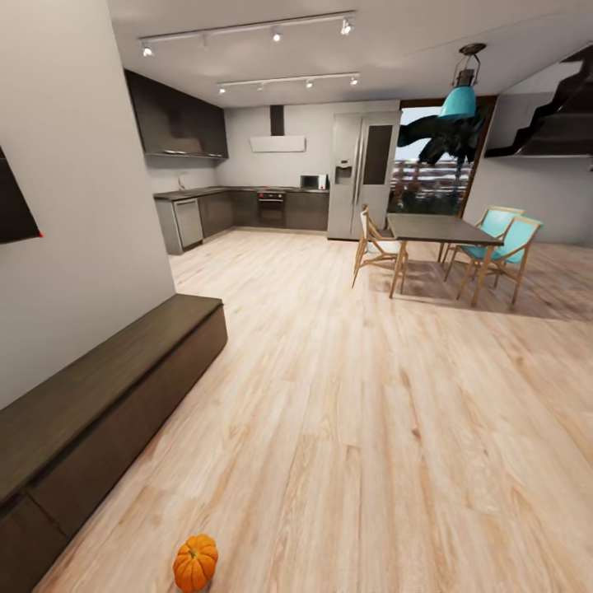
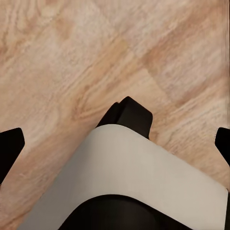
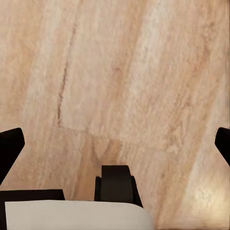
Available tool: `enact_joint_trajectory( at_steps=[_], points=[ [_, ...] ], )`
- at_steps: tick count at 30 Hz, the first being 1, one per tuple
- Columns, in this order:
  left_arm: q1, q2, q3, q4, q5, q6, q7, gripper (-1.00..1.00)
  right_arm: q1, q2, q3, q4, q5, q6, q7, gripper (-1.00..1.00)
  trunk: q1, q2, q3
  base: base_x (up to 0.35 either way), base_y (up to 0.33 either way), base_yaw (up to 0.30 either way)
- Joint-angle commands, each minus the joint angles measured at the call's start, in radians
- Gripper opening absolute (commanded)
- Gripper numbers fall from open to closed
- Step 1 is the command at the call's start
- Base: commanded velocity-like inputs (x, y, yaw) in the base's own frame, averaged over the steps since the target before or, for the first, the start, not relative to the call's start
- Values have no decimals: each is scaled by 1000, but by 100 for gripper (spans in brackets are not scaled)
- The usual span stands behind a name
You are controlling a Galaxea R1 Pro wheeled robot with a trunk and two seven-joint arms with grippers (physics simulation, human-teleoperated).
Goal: Place each of the two pumpkins and all three candles from the living room inside a cabinet in the living room (use any cabinet), then make sure every cabinet is closed, and position the cauldron so it is next to a table in the living room.
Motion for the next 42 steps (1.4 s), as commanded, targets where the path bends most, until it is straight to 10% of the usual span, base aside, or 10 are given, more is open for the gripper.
enact_joint_trajectory(
  at_steps=[1, 42],
  points=[
    [-1, 0, 5, 0, -1, 3, 2, 100, -1, 0, 8, 3, -10, -6, 0, 100, 0, 0, -1, 0, 0, -295],
    [-1, -6, 4, 0, -3, 3, 2, 100, -2, 1, 8, 3, -10, -7, -1, 100, 0, 0, -3, 0, 0, -293]
  ],
)
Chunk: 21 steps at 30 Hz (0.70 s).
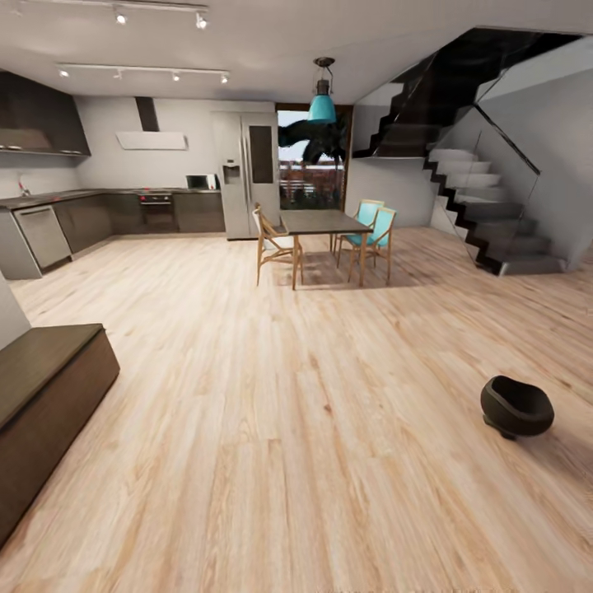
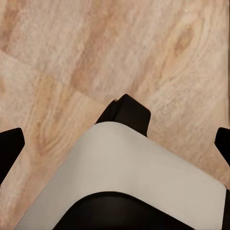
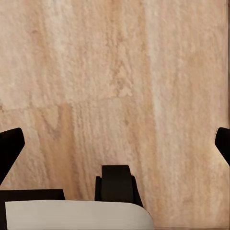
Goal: Place each of the two pumpkins and all three candles from the living room inside a cabinet in the living room (use any cabinet), then make sure every cabinet is closed, and position the cauldron so it is next to a table in the living room.
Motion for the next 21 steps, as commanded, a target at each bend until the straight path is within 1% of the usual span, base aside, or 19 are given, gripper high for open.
enact_joint_trajectory(
  at_steps=[1, 21],
  points=[
    [-1, 0, 5, 0, -1, 3, 2, 100, -1, 1, 8, 3, -11, -6, -2, 100, 0, 0, -2, 0, 0, -202],
    [-1, -1, 5, 0, -1, 3, 2, 100, -1, 1, 8, 3, -12, -7, -4, 100, 0, 0, -32, 0, 0, -117]
  ],
)
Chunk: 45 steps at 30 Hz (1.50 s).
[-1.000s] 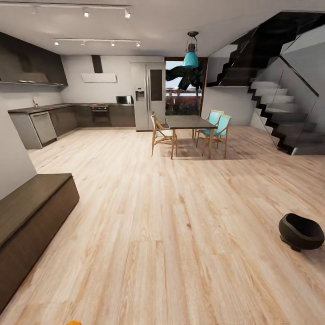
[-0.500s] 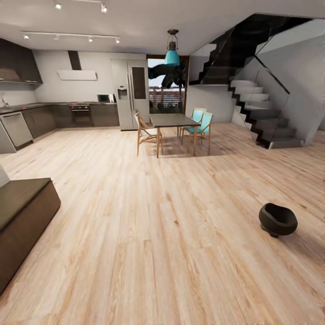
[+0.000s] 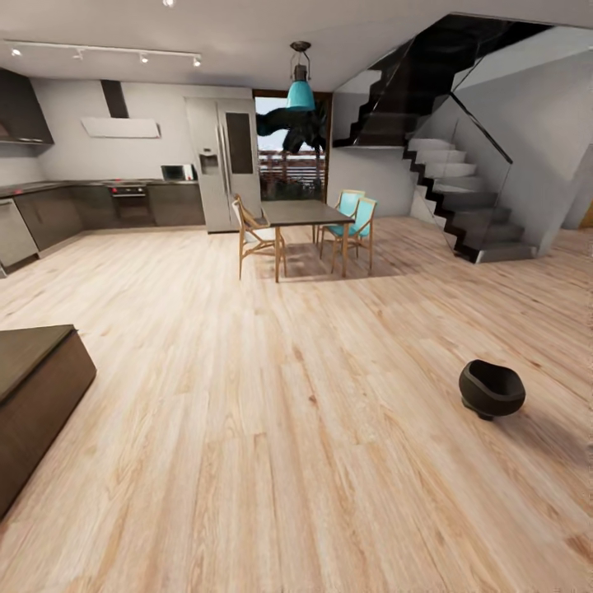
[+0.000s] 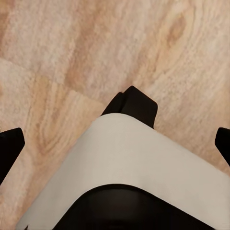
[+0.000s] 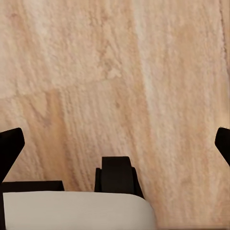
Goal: Place each of the two pumpkins and all three candles from the living room inside a cabinet in the living room (use any cabinet), then make sure every cabinet is closed, and position the cauldron so it is next to a table in the living room.
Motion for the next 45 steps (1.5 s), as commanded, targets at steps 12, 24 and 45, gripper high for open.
enact_joint_trajectory(
  at_steps=[12, 24, 45],
  points=[
    [-1, 0, 5, 0, -1, 3, 2, 100, -1, 0, 8, 3, -10, -6, -1, 100, 0, 0, -19, 0, 0, -109],
    [-1, 1, 5, 0, -1, 3, 2, 100, -1, 0, 8, 3, -10, -6, 0, 100, 0, 0, -38, 0, 0, -109],
    [-1, 1, 5, 0, -1, 3, 2, 100, -1, 0, 8, 4, -10, -6, 1, 100, 0, 0, -70, 0, 0, -113]
  ],
)
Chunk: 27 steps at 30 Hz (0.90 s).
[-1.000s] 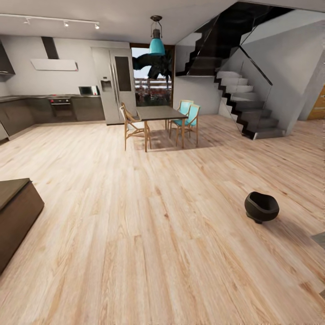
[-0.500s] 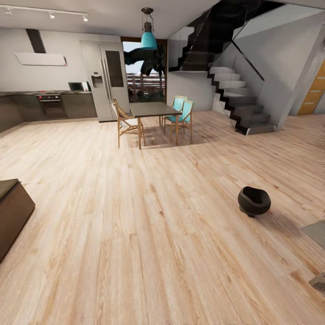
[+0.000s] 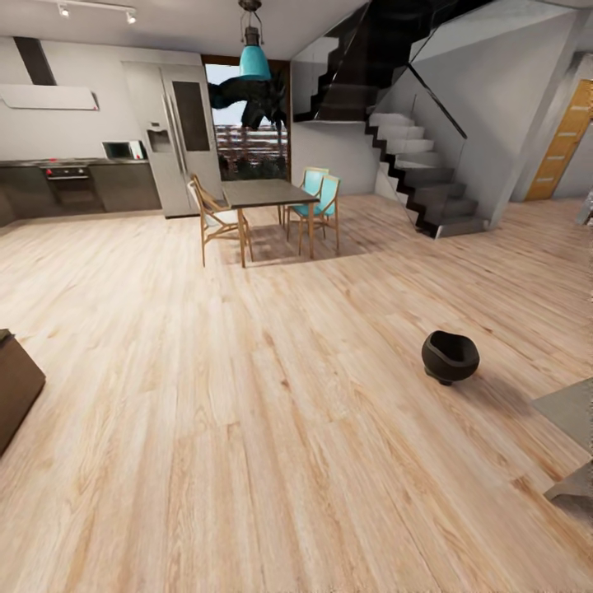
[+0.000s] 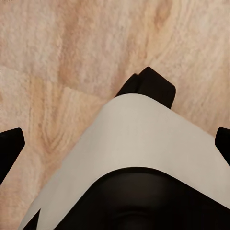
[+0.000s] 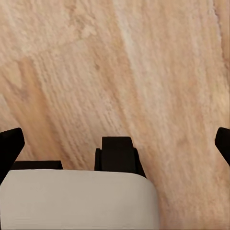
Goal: Place each of the two pumpkins and all three candles from the living room inside a cabinet in the living room (use any cabinet), then make sure every cabinet is closed, and position the cauldron so it is next to a table in the living room.
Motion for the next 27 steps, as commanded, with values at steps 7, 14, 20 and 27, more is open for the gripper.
enact_joint_trajectory(
  at_steps=[7, 14, 20, 27],
  points=[
    [-1, -1, 5, 0, -1, 3, 2, 100, -2, 0, 8, 3, -10, -6, -1, 100, 0, 0, -11, 0, 0, -130],
    [-1, 0, 5, 0, -1, 3, 2, 100, -1, 0, 8, 3, -10, -6, -1, 100, 0, 0, -19, 0, 0, -201],
    [-1, 0, 5, 0, -1, 3, 2, 100, -1, 0, 8, 3, -10, -6, -1, 100, 0, 0, -19, 0, 0, -289],
    [-1, 0, 5, 0, -1, 3, 2, 100, -1, 0, 8, 3, -10, -6, -1, 100, 0, 0, -19, 0, 0, -192]
  ],
)
